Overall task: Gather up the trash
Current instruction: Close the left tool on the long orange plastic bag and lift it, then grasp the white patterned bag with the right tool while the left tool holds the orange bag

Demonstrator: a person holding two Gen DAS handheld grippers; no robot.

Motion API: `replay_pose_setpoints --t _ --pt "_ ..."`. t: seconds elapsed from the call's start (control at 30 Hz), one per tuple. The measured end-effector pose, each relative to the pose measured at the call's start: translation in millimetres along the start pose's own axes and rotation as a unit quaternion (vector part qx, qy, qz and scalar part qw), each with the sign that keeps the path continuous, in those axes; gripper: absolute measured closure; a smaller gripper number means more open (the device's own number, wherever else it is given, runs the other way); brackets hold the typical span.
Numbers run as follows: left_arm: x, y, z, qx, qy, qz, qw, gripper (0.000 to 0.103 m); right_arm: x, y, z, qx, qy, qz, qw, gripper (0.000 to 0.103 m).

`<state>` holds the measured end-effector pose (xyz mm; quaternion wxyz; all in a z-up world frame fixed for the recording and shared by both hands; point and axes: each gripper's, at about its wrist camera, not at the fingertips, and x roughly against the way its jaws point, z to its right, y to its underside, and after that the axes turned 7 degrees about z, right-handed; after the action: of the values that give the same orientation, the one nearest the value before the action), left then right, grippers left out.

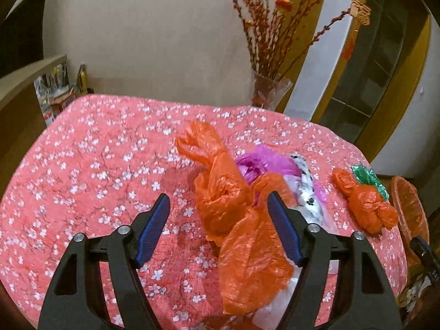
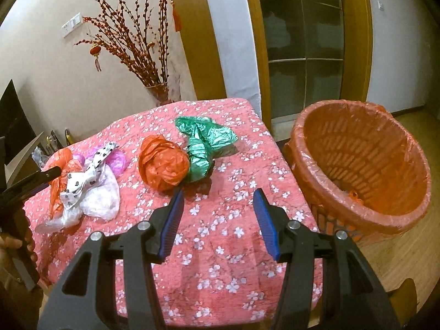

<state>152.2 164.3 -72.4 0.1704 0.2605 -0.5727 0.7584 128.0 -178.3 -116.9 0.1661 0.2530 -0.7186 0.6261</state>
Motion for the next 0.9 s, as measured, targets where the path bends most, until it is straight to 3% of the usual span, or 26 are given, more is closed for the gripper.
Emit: replay_pose_setpoints --t 0.13,0.2,0.3,0.57,0.9 --pt "-7.4 0.4 -5.3 0.023 0.019 -0.010 0.9995 0.046 -2.9 1.5 -1.1 0.003 0.001 -0.004 1.000 0.051" --pt "-10.2 0.5 -4.6 0.020 0.021 -0.013 0.9995 0.060 -5.1 2.3 -2.5 0.005 0.000 -0.007 1.000 0.051" --pt "-12.5 -0.2 -5.3 0.022 0.026 -0.014 0.9993 0.070 -7.2 3.1 -5.8 0.010 -0.003 -0.010 1.000 0.051" --pt "6.3 -7.8 -15.0 0.022 0.023 0.017 0.9994 0.071 -10.1 -0.7 -24.4 0.026 -0.018 -0.008 0.999 0.051" --pt "36.2 -13.6 -42.7 0.009 -0.031 0.058 0.9978 0.071 -23.4 -5.1 -75.8 0.047 -0.077 -0.015 0.996 0.051"
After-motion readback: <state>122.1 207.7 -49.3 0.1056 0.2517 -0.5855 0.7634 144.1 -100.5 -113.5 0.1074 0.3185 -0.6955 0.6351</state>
